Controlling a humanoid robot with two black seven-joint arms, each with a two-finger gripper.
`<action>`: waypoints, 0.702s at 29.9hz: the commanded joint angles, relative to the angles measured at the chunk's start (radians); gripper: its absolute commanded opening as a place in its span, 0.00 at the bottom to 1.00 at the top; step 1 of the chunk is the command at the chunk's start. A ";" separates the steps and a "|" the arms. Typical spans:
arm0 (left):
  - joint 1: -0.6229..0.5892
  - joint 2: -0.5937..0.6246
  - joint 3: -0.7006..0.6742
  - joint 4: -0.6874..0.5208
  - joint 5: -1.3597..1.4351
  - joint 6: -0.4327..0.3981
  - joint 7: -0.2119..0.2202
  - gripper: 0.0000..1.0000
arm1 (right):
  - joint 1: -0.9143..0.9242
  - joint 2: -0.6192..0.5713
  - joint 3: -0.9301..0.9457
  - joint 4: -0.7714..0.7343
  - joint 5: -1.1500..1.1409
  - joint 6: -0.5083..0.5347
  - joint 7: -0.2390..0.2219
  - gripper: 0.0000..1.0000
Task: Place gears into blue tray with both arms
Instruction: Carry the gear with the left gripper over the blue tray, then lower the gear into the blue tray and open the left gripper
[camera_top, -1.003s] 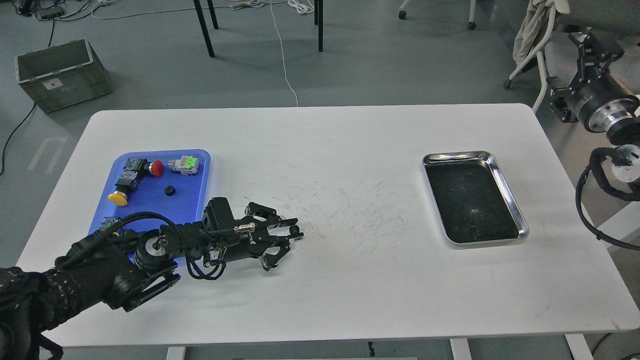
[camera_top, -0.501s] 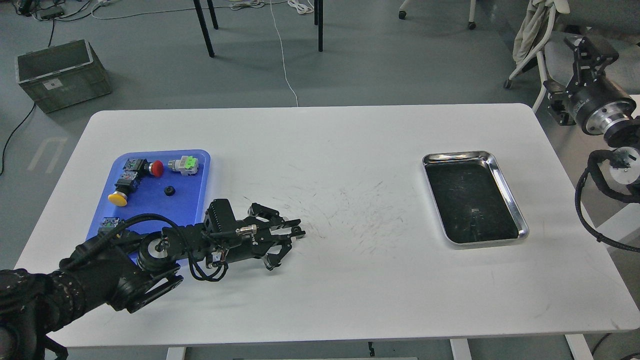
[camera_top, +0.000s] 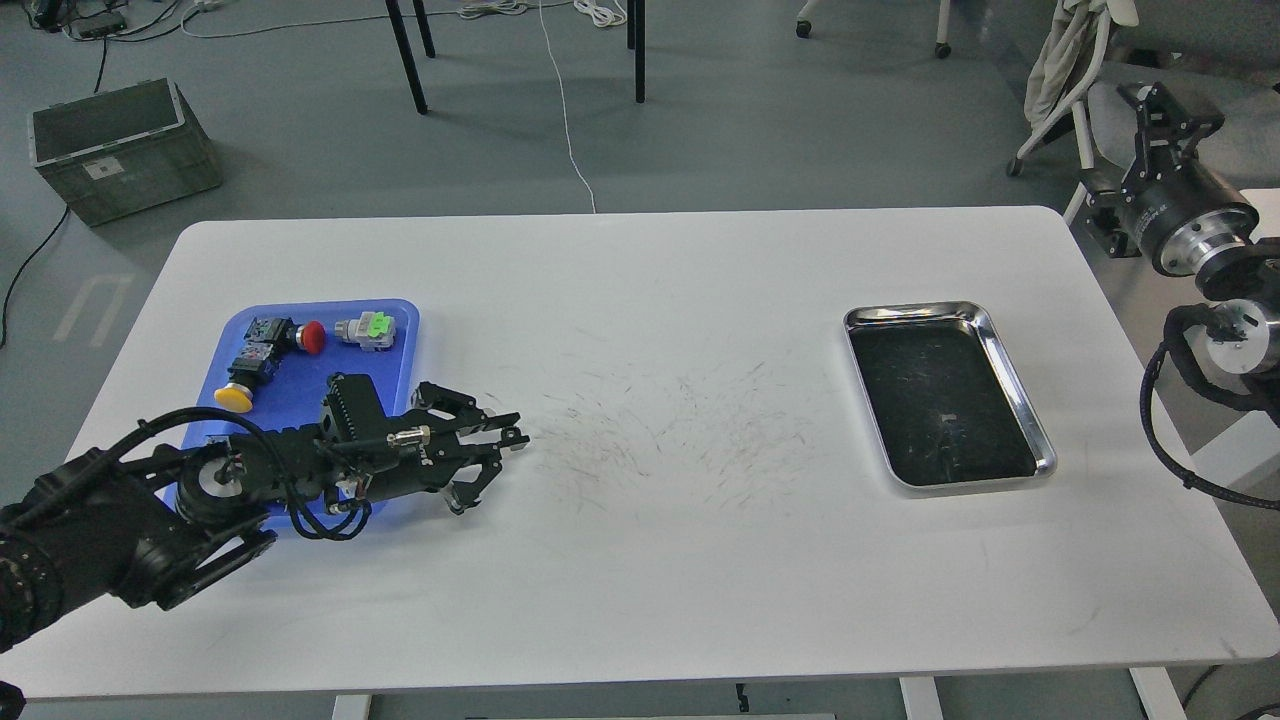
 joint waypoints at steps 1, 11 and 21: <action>-0.035 0.065 0.003 -0.010 -0.001 0.001 0.000 0.11 | 0.000 0.000 0.000 0.000 0.000 0.000 0.000 0.94; -0.051 0.277 0.004 -0.033 -0.040 0.001 0.000 0.09 | 0.001 -0.001 -0.002 0.002 0.000 0.001 0.000 0.94; 0.034 0.294 0.012 -0.021 -0.092 0.001 0.000 0.10 | -0.002 -0.001 -0.002 0.002 0.000 0.001 0.000 0.94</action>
